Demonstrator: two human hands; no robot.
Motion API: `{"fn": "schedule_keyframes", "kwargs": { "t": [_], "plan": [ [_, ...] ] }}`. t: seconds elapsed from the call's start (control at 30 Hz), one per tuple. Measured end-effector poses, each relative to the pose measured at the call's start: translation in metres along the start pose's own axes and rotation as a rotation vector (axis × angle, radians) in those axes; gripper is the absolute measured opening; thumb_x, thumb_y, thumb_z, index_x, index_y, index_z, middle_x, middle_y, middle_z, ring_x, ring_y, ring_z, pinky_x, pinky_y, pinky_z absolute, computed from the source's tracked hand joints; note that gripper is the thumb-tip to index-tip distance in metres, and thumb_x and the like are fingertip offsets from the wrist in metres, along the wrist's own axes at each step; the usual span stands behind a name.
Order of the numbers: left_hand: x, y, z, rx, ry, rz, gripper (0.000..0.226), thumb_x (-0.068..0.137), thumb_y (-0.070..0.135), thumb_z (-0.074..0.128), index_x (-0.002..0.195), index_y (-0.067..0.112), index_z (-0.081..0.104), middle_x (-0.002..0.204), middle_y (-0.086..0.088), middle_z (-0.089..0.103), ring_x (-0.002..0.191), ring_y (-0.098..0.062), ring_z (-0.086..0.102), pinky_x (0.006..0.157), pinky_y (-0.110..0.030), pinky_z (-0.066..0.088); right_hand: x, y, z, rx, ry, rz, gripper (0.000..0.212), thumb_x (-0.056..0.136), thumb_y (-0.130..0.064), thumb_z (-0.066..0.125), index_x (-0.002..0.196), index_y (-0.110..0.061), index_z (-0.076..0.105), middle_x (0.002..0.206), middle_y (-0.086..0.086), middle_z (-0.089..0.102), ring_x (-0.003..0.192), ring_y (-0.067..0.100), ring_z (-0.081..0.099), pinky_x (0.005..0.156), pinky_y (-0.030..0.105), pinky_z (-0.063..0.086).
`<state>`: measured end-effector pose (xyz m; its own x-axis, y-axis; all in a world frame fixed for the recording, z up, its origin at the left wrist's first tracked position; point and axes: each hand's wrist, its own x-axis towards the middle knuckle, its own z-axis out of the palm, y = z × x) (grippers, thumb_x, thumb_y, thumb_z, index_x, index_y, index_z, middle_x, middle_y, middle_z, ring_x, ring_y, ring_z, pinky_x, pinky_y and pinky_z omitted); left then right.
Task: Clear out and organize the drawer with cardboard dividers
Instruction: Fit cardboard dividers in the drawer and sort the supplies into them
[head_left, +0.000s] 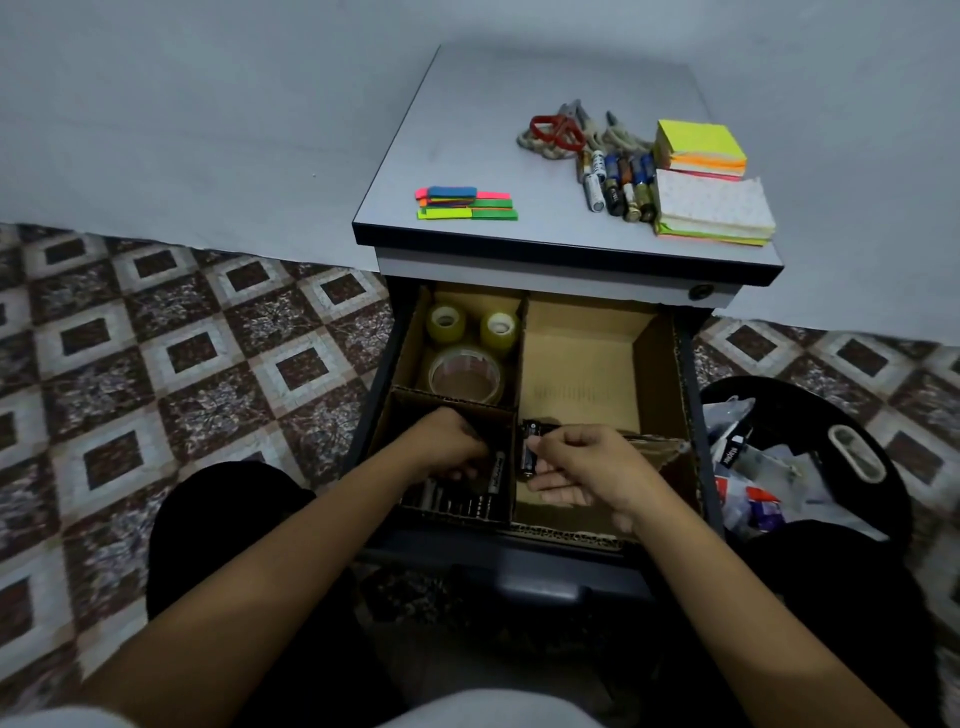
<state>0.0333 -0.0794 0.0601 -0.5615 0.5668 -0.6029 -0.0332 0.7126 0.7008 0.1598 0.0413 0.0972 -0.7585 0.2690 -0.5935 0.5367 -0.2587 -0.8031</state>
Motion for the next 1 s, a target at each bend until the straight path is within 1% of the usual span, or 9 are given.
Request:
{"fn": "schedule_keyframes", "kwargs": {
  "t": [0.1, 0.23, 0.53, 0.63, 0.73, 0.77, 0.87, 0.93, 1.0],
  "plan": [
    [-0.016, 0.008, -0.005, -0.200, -0.012, 0.036, 0.016, 0.095, 0.017, 0.052, 0.088, 0.011, 0.065, 0.079, -0.002, 0.065, 0.058, -0.007, 0.054, 0.044, -0.014, 0.038, -0.002, -0.001, 0.005, 0.027, 0.000, 0.006, 0.008, 0.090, -0.014, 0.060, 0.086, -0.007, 0.060, 0.070, 0.007, 0.058, 0.060, 0.014, 0.063, 0.056, 0.020, 0.056],
    [-0.034, 0.011, -0.007, -0.484, -0.077, 0.051, 0.021, 0.092, 0.028, 0.056, 0.088, 0.011, 0.067, 0.082, -0.003, 0.067, 0.064, -0.009, 0.056, 0.054, -0.020, 0.040, -0.003, -0.003, 0.013, -0.003, 0.010, 0.002, 0.009, 0.089, -0.014, 0.061, 0.090, -0.005, 0.062, 0.069, 0.005, 0.059, 0.056, 0.009, 0.060, 0.053, 0.018, 0.054],
    [-0.035, 0.009, -0.006, -0.544, -0.044, 0.088, 0.008, 0.088, 0.017, 0.062, 0.082, 0.015, 0.067, 0.069, 0.003, 0.069, 0.072, -0.010, 0.064, 0.064, -0.024, 0.047, -0.008, -0.005, 0.017, -0.040, 0.038, -0.027, 0.017, 0.091, -0.017, 0.059, 0.100, -0.003, 0.065, 0.075, 0.006, 0.063, 0.057, 0.007, 0.059, 0.049, 0.016, 0.049],
    [-0.030, 0.007, -0.010, -0.410, 0.013, 0.079, 0.008, 0.090, 0.020, 0.061, 0.086, 0.013, 0.065, 0.078, 0.001, 0.069, 0.081, -0.013, 0.067, 0.071, -0.024, 0.050, -0.011, -0.005, 0.003, -0.371, 0.201, -0.176, 0.022, 0.094, -0.024, 0.054, 0.108, -0.011, 0.065, 0.082, -0.003, 0.063, 0.066, 0.004, 0.058, 0.058, 0.018, 0.047],
    [-0.021, 0.002, -0.010, -0.140, 0.065, 0.048, 0.012, 0.090, 0.022, 0.062, 0.089, 0.011, 0.064, 0.083, -0.004, 0.067, 0.076, -0.010, 0.065, 0.066, -0.022, 0.050, -0.015, 0.002, -0.021, -0.764, 0.450, -0.411, 0.024, 0.094, -0.025, 0.052, 0.113, -0.015, 0.063, 0.098, -0.005, 0.059, 0.078, -0.001, 0.052, 0.066, 0.007, 0.041],
    [-0.017, -0.001, -0.008, -0.083, 0.068, 0.032, 0.014, 0.090, 0.022, 0.062, 0.090, 0.009, 0.065, 0.084, -0.006, 0.067, 0.074, -0.011, 0.064, 0.063, -0.022, 0.049, -0.016, 0.006, -0.030, -0.875, 0.526, -0.484, 0.025, 0.094, -0.024, 0.052, 0.114, -0.013, 0.063, 0.103, 0.000, 0.060, 0.085, 0.005, 0.054, 0.073, 0.011, 0.042],
    [-0.005, -0.002, -0.004, 0.057, 0.089, 0.007, 0.017, 0.090, 0.022, 0.062, 0.088, 0.006, 0.067, 0.082, -0.010, 0.068, 0.070, -0.014, 0.062, 0.058, -0.023, 0.046, -0.006, 0.025, -0.057, -1.136, 0.699, -0.598, 0.025, 0.088, -0.015, 0.059, 0.109, -0.003, 0.066, 0.107, 0.016, 0.060, 0.100, 0.032, 0.056, 0.085, 0.039, 0.048],
    [0.001, -0.002, -0.002, 0.122, 0.104, 0.020, 0.016, 0.089, 0.019, 0.061, 0.078, 0.009, 0.065, 0.071, -0.007, 0.064, 0.064, -0.015, 0.059, 0.054, -0.022, 0.044, 0.002, 0.038, -0.071, -1.201, 0.758, -0.591, 0.029, 0.084, -0.009, 0.063, 0.110, 0.004, 0.065, 0.111, 0.024, 0.060, 0.105, 0.042, 0.056, 0.090, 0.047, 0.048],
    [0.006, -0.003, 0.001, 0.171, 0.104, 0.038, 0.014, 0.088, 0.015, 0.061, 0.080, 0.005, 0.067, 0.073, -0.008, 0.063, 0.073, -0.023, 0.064, 0.057, -0.024, 0.045, 0.007, 0.047, -0.077, -1.211, 0.787, -0.581, 0.034, 0.082, -0.007, 0.065, 0.114, 0.006, 0.063, 0.118, 0.028, 0.059, 0.114, 0.046, 0.054, 0.097, 0.053, 0.043]
  ]
}}
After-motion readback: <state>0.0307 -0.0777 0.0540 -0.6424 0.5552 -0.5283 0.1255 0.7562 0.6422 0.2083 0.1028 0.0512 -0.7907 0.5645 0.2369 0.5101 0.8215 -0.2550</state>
